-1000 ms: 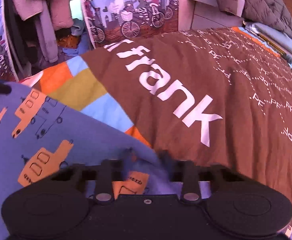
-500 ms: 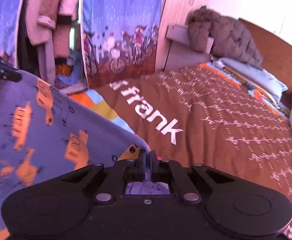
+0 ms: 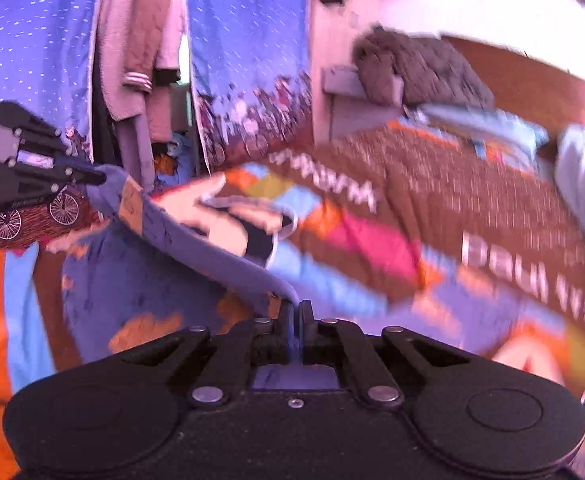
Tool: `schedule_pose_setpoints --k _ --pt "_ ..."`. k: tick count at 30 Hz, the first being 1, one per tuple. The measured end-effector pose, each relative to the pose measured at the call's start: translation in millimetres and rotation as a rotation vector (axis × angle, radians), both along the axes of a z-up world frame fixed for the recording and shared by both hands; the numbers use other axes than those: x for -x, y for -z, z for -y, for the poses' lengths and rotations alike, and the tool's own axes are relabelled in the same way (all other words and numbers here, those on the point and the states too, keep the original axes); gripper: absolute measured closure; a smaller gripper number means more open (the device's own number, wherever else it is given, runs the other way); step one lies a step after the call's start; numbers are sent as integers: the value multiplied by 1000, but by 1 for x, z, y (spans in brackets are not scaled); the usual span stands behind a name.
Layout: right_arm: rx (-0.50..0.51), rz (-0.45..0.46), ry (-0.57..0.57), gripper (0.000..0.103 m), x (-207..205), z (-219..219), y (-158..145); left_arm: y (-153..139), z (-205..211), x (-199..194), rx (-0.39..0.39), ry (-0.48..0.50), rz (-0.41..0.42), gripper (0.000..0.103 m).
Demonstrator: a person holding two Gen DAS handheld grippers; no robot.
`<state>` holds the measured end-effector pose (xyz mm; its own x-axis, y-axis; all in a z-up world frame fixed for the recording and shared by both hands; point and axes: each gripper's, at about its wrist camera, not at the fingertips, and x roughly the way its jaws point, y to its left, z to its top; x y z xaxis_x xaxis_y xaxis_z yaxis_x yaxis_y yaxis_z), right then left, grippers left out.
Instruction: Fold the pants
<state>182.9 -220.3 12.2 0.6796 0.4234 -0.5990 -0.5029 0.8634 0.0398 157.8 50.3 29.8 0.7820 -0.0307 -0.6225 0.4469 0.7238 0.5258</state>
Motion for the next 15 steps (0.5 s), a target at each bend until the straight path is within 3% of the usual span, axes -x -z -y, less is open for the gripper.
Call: schedule_pose_setpoints --k 6,15 --pt "19 -90 13 102 28 -8 50 46 3 20 -112 46 -56 102" --pt "54 1 -3 103 37 -8 34 39 -2 26 -96 59 -37 102"
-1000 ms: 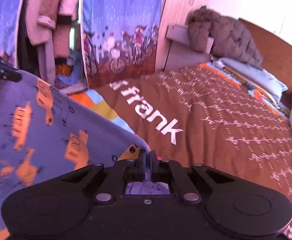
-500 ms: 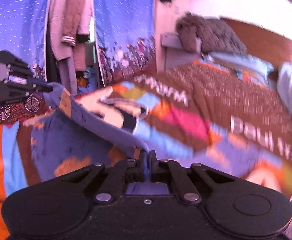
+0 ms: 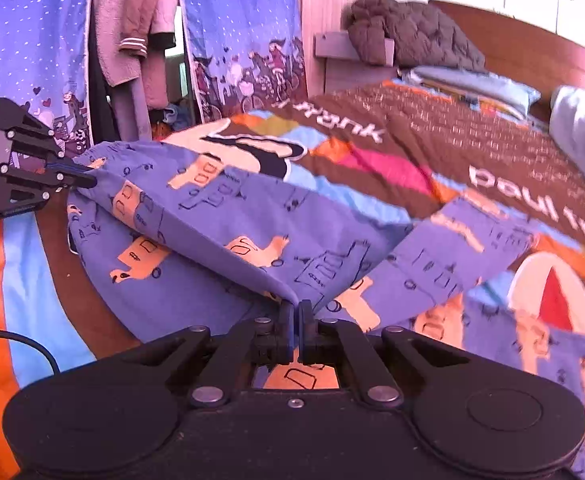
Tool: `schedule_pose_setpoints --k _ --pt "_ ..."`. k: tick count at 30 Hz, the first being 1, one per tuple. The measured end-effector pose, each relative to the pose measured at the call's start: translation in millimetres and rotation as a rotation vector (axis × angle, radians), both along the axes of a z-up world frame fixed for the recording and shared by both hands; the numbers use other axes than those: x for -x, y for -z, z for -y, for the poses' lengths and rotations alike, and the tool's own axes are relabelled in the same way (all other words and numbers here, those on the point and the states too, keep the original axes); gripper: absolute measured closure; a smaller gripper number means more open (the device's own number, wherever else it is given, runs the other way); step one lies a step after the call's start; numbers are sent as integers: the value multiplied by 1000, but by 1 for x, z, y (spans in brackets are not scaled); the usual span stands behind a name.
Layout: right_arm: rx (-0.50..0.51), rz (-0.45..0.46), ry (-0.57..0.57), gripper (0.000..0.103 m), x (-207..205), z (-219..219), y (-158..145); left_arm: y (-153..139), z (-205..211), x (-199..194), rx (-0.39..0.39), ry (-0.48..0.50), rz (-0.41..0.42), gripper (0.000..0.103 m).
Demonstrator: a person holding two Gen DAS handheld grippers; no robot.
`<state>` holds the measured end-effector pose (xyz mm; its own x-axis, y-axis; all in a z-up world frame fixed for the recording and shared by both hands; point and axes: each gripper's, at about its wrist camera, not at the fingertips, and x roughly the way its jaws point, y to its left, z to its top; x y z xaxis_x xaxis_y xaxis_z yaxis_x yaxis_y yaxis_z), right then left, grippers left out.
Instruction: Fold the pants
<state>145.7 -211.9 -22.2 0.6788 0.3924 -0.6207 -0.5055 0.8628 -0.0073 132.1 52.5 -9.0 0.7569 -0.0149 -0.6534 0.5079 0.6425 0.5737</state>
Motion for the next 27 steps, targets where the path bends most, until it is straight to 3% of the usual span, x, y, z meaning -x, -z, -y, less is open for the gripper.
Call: schedule_pose_setpoints --k 8,11,12,14,15,16,17,21,23,26,27 --pt "13 -27 -42 103 24 -1 0 12 -5 12 -36 94 -95 100" --pt "39 -63 -45 102 25 -4 7 16 -8 12 -49 104 -129 94" --pt "48 -70 -44 102 24 -6 8 16 -7 13 -52 104 -125 84" --pt "54 -87 -47 95 22 -8 10 12 -7 15 -47 104 -109 53" --pt "47 -90 -51 92 23 -7 9 9 -7 17 -29 103 -102 31" --pt "38 -92 -55 84 25 -5 6 3 -9 20 7 105 -93 22" --pt "33 -91 -52 72 27 -2 3 -3 -8 22 34 106 -88 21" --pt "35 -53 16 42 47 19 -8 -27 0 25 165 71 -92 10" --pt "38 -28 75 15 56 33 -12 -38 9 25 255 52 -68 3" --pt "60 7 181 1 67 55 -16 -46 34 18 419 27 -81 0" --pt "64 14 225 1 69 61 -16 -46 42 14 478 23 -100 0"
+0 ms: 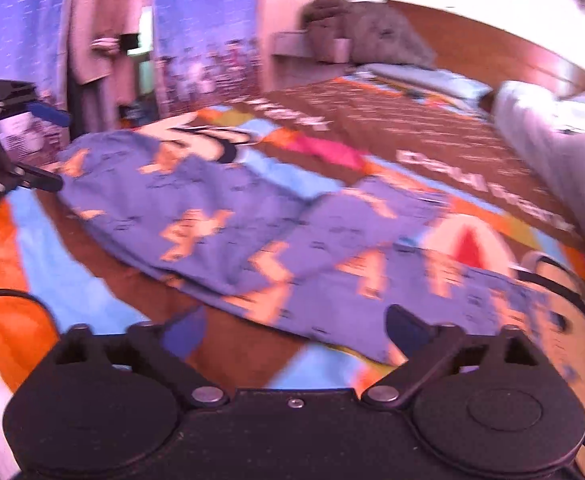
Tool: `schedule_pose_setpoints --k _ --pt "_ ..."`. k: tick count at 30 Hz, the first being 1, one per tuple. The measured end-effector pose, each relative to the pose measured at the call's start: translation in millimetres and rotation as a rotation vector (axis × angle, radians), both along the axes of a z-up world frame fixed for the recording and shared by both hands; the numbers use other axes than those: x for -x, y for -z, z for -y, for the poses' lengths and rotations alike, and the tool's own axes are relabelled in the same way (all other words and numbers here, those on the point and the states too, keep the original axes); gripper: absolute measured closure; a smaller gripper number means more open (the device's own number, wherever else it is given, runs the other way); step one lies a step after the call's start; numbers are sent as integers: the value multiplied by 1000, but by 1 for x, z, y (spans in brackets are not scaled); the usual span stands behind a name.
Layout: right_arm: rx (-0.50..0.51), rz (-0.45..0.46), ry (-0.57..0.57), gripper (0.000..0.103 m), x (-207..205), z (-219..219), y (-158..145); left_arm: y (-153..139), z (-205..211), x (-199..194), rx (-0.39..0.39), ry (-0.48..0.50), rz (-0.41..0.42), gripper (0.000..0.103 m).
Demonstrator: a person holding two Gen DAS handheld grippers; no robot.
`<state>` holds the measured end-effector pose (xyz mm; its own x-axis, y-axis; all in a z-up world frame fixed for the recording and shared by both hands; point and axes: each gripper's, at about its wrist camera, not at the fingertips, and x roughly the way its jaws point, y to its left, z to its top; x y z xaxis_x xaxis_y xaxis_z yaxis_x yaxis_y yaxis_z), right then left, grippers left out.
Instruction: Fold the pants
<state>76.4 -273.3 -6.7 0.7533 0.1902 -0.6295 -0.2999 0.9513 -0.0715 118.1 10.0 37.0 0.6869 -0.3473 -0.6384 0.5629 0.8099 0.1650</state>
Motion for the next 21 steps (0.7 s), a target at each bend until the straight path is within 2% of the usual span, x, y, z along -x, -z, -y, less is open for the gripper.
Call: schedule_pose_setpoints --k 3,7,9,11,15,18,20,21 --pt "-37 -7 136 1 6 26 4 7 32 -16 168 21 -74 0" --pt "-163 -6 293 1 10 67 7 29 75 -38 280 12 -159 0" --pt "-211 9 312 1 11 82 7 41 89 -51 339 -17 -204 0" --pt "-247 4 329 1 8 94 11 52 102 -65 375 -87 -252 3" --pt "-361 -47 379 1 0 118 24 70 117 -86 427 -154 -313 18" --pt "-454 -95 420 1 -2 131 31 81 117 -85 485 -167 -319 37" --pt "-522 -103 436 1 1 140 34 87 114 -82 520 -164 -314 55" --pt "-548 -101 442 1 2 143 34 92 112 -79 537 -163 -318 59"
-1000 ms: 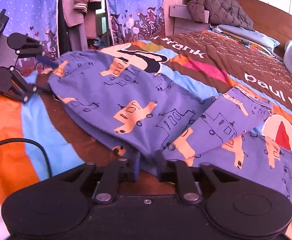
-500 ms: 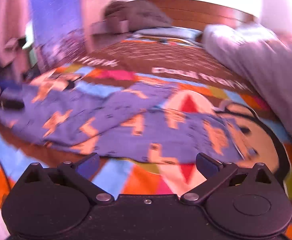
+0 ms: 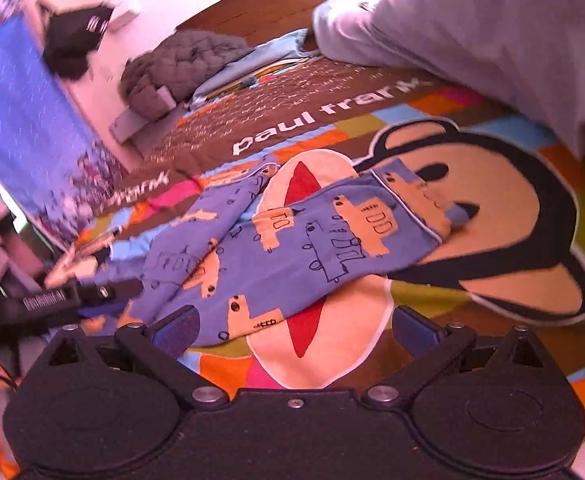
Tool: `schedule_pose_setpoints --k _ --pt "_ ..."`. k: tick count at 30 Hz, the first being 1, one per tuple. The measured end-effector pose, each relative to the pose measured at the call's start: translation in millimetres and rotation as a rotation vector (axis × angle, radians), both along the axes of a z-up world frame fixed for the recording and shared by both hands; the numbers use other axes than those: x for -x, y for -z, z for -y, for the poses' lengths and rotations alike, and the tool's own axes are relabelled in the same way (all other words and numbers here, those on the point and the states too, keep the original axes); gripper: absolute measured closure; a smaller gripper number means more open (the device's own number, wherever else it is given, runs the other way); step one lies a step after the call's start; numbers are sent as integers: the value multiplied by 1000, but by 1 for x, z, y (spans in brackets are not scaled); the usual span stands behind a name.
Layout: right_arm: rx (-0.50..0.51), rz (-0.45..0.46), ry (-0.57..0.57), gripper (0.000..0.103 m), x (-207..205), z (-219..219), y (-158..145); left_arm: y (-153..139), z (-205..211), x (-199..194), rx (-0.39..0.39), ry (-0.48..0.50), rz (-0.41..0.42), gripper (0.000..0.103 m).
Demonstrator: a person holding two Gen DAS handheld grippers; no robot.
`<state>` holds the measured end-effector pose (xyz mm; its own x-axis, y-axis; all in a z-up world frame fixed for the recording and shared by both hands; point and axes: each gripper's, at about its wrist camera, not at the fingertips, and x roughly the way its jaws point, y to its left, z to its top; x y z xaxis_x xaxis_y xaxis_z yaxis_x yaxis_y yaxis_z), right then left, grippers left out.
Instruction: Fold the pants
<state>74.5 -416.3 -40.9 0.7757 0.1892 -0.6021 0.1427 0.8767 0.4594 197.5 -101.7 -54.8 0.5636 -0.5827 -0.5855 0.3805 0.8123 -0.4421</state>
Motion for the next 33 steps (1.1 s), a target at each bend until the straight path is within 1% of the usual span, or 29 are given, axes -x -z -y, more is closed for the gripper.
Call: schedule_pose_setpoints --k 1,2,4,6,8,9,11,13,16,17,19,21,23,24,25,27,28,29,30,31,32,33 --pt "-19 6 8 2 0 3 0 2 -1 0 13 3 -8 66" --pt "-33 14 13 5 1 6 -1 5 -2 -1 30 4 -21 69" --pt "-44 36 15 12 -1 9 -3 8 -10 -5 78 -18 -49 81" --pt "-24 35 -12 21 -11 7 -9 12 -16 -8 115 -39 -72 86" --pt "30 21 -60 38 -32 0 -16 15 -21 -10 132 -53 -91 90" --pt "59 12 -94 42 -46 -6 -22 16 -22 -10 135 -57 -96 92" --pt "114 -7 -180 57 -84 -23 -34 15 -20 -13 132 -61 -98 94" --pt "161 -32 -277 61 -130 -46 -43 15 -19 -13 126 -59 -95 95" --pt "261 -77 -390 62 -200 -88 -45 15 -17 -13 120 -57 -95 96" --pt "292 -94 -409 62 -220 -101 -43 15 -17 -14 118 -57 -95 96" --pt "331 -147 -428 61 -264 -129 -37 16 -17 -14 118 -56 -97 96" --pt "369 -183 -414 61 -299 -153 -32 17 -17 -14 120 -56 -101 96" --pt "469 -194 -414 59 -322 -171 -25 17 -17 -14 121 -56 -103 96" --pt "516 -224 -405 59 -333 -179 -19 18 -18 -14 121 -55 -103 96" --pt "521 -263 -396 59 -343 -183 -12 18 -17 -14 120 -55 -102 96" --pt "482 -333 -395 57 -354 -183 -2 17 -17 -14 114 -52 -97 96" --pt "474 -359 -394 56 -357 -182 3 17 -16 -14 110 -49 -93 97" --pt "488 -369 -396 58 -357 -182 7 17 -16 -13 109 -46 -88 98" --pt "515 -369 -404 62 -357 -184 10 17 -16 -12 109 -45 -84 98" --pt "548 -360 -411 83 -354 -185 11 16 -16 -12 111 -45 -80 99" --pt "561 -348 -413 102 -352 -185 12 16 -16 -11 112 -45 -77 99" --pt "546 -329 -406 101 -348 -182 9 15 -16 -11 111 -45 -72 99"
